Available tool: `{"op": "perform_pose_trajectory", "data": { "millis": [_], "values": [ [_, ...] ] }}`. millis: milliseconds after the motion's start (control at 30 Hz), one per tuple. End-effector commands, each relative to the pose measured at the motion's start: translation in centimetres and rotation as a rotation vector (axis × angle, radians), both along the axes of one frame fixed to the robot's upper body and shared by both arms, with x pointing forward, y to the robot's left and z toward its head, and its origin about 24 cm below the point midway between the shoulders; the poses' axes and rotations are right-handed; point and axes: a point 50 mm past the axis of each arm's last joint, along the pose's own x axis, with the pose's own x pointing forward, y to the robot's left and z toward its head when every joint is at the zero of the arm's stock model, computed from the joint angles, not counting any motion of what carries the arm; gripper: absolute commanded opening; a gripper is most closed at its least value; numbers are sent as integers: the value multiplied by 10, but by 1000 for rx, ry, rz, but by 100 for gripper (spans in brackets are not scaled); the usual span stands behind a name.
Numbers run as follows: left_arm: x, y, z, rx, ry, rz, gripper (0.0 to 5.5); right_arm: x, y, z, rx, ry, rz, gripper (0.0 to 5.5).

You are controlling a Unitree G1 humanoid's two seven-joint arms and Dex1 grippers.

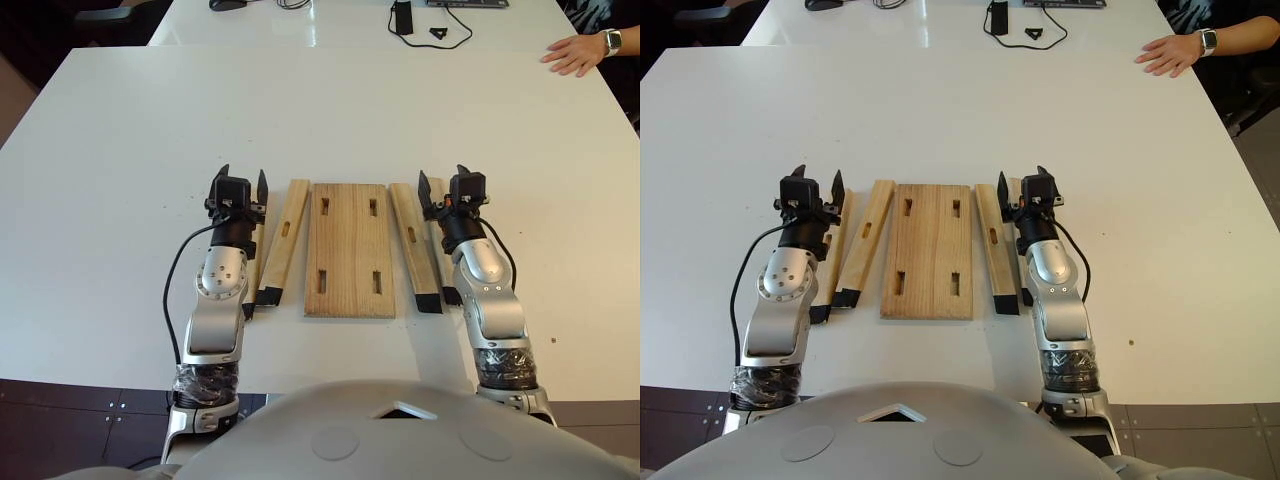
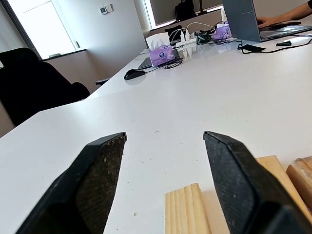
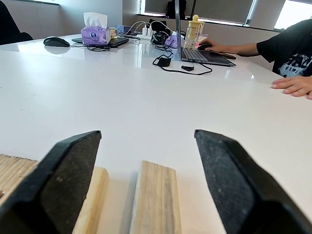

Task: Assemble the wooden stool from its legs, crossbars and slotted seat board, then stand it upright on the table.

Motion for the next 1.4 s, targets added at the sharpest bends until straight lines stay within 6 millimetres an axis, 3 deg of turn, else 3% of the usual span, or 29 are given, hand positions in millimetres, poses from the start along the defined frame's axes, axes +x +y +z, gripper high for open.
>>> {"op": "perform_pose_trajectory", "data": {
  "millis": [33,133,200,333,600,867,1233,1400],
  "values": [
    [-12,23,-1,-3,61,21,294,-4,-2,-1,-9,3,-14,353],
    [-26,67,7,42,134,42,294,-11,-3,-3,-11,10,-39,353],
    [-29,76,5,79,201,-1,294,-16,0,-4,-14,11,-45,353],
    [-39,69,-15,43,345,-73,294,-18,0,-5,-9,15,-63,353],
    [-47,64,-16,41,397,-169,294,-23,-1,-7,-13,28,-72,353],
    [-61,51,-29,101,504,-296,294,-24,-2,-8,-13,27,-82,353],
    [-68,73,-24,98,597,-218,294,-29,-5,-9,-8,32,-116,353],
    [-87,65,-23,72,702,-347,294,-33,-5,-7,-1,24,-145,353]
  ]
}}
